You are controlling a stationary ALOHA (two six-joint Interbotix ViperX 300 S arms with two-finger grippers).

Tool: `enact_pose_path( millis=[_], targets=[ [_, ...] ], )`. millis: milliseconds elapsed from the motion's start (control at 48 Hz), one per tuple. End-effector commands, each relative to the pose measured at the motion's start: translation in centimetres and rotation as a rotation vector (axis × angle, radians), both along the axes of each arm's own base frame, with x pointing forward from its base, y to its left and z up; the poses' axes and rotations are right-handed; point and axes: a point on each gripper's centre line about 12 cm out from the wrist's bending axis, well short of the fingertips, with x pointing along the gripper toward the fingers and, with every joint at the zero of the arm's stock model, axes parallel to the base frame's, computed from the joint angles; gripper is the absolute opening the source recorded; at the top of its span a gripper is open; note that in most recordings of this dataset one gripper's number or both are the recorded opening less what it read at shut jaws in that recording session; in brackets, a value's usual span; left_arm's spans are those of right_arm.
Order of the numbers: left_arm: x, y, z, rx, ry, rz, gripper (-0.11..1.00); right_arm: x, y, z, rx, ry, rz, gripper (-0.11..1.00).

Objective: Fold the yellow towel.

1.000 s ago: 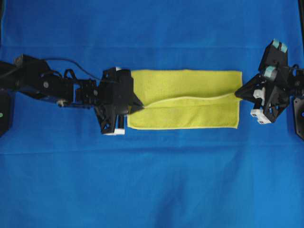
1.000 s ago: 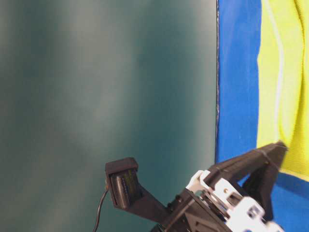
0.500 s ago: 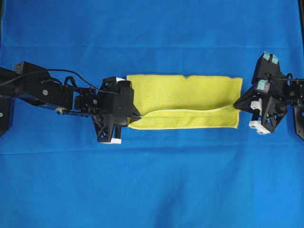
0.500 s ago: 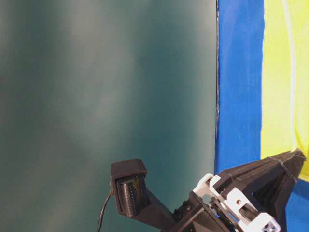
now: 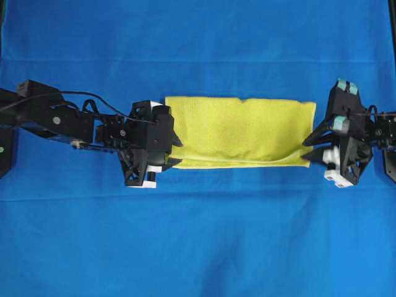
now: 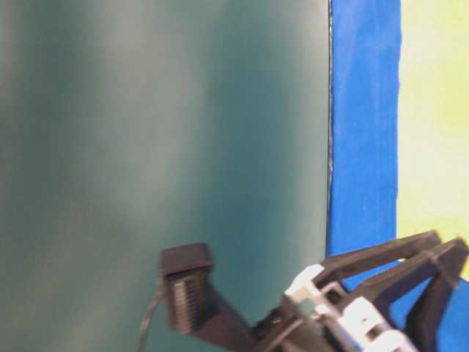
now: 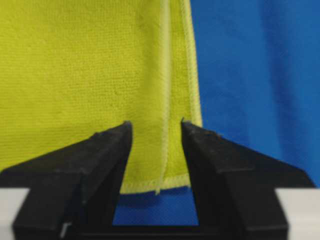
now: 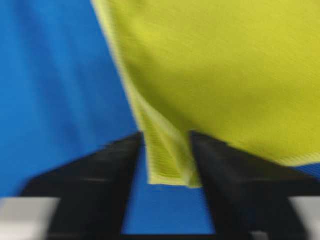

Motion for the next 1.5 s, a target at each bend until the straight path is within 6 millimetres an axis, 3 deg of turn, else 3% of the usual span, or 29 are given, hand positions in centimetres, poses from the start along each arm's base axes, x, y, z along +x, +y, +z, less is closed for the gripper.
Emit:
enact_pose_path(
  millis=[0,42,125,333,521,855,1063,1230,1355,1480],
  targets=[
    [0.2,-0.1,3.1,0.007,-0.063,-0.012,0.44,0.4,0.1,1.3,-0.003,-0.035,0.009,0.63],
    [0.0,-0.1,3.8,0.012,-0.071,-0.016,0.44,0.3,0.1,1.7,-0.011,-0.039,0.014,0.64],
    [-0.4,0.2,4.8,0.021,-0.091,-0.017,0.43,0.2,-0.5,2.6,-0.031,-0.054,0.006,0.55],
    [-0.2,3.4,4.9,0.064,-0.098,0.035,0.43,-0.6,-4.5,2.8,-0.092,-0.043,-0.135,0.56],
    [0.4,6.3,3.2,0.081,-0.067,0.095,0.43,-1.0,-7.3,1.3,-0.124,0.038,-0.224,0.56],
    [1.4,9.8,-0.8,0.105,0.016,0.145,0.43,-0.7,-9.8,-2.1,-0.123,0.139,-0.28,0.56],
    [1.3,10.3,-2.8,0.102,0.066,0.149,0.43,-0.4,-10.0,-3.6,-0.11,0.172,-0.277,0.56],
    [1.0,10.2,-3.0,0.099,0.079,0.149,0.43,-0.2,-10.1,-3.6,-0.108,0.172,-0.278,0.55],
    [1.0,9.7,-3.2,0.095,0.104,0.134,0.4,-0.2,-10.0,-3.6,-0.109,0.178,-0.272,0.47],
    [1.0,8.8,-3.4,0.115,0.148,0.08,0.23,0.0,-9.5,-3.7,-0.111,0.175,-0.25,0.17]
  ],
)
